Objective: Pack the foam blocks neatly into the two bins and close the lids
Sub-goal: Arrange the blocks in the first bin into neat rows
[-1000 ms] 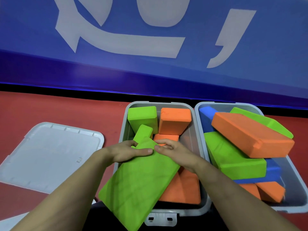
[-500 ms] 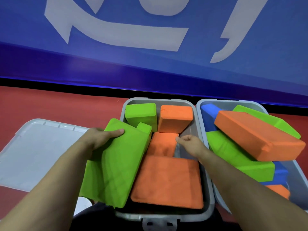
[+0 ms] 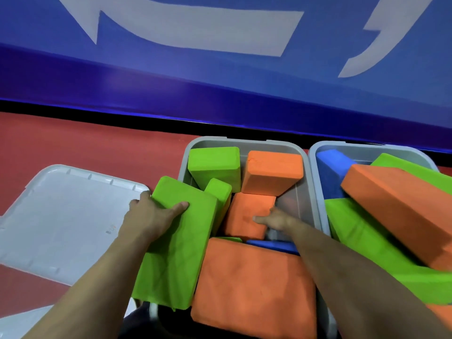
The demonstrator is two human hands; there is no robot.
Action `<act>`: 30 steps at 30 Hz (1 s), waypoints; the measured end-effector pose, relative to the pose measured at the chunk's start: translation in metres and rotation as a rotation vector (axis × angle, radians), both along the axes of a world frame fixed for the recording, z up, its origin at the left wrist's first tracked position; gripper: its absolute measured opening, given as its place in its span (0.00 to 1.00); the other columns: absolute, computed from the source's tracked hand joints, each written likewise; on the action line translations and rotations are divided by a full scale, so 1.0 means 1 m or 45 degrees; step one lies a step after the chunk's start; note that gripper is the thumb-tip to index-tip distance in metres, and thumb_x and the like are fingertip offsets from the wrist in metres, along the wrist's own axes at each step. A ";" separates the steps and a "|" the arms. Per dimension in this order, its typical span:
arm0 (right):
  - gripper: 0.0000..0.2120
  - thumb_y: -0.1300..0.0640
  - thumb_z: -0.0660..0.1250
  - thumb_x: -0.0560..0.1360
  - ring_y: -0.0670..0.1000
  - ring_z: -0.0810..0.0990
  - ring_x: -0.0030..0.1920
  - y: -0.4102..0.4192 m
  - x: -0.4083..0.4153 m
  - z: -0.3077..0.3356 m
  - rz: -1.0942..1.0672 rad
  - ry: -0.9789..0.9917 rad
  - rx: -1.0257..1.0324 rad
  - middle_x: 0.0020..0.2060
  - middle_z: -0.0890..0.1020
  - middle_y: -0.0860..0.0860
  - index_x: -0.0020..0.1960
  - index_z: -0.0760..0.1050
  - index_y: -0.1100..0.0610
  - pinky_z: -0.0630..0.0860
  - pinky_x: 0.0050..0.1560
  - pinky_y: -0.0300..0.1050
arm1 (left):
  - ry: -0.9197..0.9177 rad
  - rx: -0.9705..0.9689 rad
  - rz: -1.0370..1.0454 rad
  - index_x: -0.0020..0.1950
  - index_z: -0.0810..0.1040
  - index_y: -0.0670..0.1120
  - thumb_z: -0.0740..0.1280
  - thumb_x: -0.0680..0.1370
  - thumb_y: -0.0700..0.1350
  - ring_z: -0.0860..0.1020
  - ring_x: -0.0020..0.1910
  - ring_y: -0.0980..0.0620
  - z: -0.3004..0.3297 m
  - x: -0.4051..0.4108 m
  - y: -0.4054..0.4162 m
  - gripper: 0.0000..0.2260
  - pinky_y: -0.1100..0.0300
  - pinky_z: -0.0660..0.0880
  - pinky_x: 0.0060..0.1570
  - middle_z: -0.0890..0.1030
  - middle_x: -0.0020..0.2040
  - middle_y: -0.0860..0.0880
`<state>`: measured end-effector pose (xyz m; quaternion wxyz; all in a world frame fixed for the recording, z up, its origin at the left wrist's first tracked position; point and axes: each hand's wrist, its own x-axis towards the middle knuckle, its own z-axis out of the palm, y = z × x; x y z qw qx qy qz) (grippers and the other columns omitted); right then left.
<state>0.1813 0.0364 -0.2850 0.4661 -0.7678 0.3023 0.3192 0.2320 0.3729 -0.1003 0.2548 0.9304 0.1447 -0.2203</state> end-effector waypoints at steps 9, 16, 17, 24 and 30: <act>0.48 0.38 0.77 0.68 0.56 0.68 0.74 0.022 0.000 -0.008 -0.089 0.255 0.195 0.74 0.70 0.52 0.78 0.63 0.60 0.65 0.72 0.46 | -0.265 0.330 -0.260 0.82 0.42 0.48 0.70 0.62 0.76 0.64 0.74 0.40 -0.004 -0.014 -0.035 0.61 0.44 0.64 0.69 0.60 0.78 0.44; 0.38 0.43 0.76 0.71 0.50 0.63 0.77 0.024 -0.005 -0.018 -0.347 0.184 0.482 0.72 0.71 0.45 0.76 0.68 0.54 0.57 0.72 0.43 | -0.291 0.346 -0.271 0.81 0.42 0.49 0.69 0.63 0.76 0.63 0.74 0.41 -0.006 -0.019 -0.038 0.60 0.43 0.64 0.67 0.60 0.77 0.45; 0.39 0.42 0.77 0.70 0.50 0.63 0.77 0.022 -0.005 -0.019 -0.379 0.194 0.524 0.73 0.71 0.46 0.76 0.68 0.53 0.57 0.72 0.44 | -0.288 0.348 -0.268 0.81 0.42 0.49 0.69 0.63 0.76 0.63 0.74 0.41 -0.006 -0.019 -0.038 0.60 0.43 0.64 0.67 0.60 0.77 0.45; 0.43 0.43 0.82 0.62 0.55 0.75 0.68 0.020 -0.008 -0.023 -0.512 0.204 0.646 0.63 0.82 0.53 0.72 0.72 0.54 0.68 0.73 0.52 | -0.282 0.328 -0.269 0.81 0.41 0.50 0.68 0.62 0.77 0.63 0.73 0.41 -0.008 -0.018 -0.035 0.61 0.43 0.64 0.67 0.62 0.75 0.45; 0.33 0.47 0.78 0.70 0.54 0.72 0.67 0.020 -0.008 -0.025 -0.482 0.215 0.606 0.65 0.79 0.51 0.71 0.72 0.54 0.68 0.67 0.48 | -0.316 0.345 -0.273 0.81 0.42 0.51 0.68 0.62 0.77 0.64 0.73 0.42 -0.011 -0.019 -0.037 0.60 0.44 0.64 0.66 0.63 0.74 0.45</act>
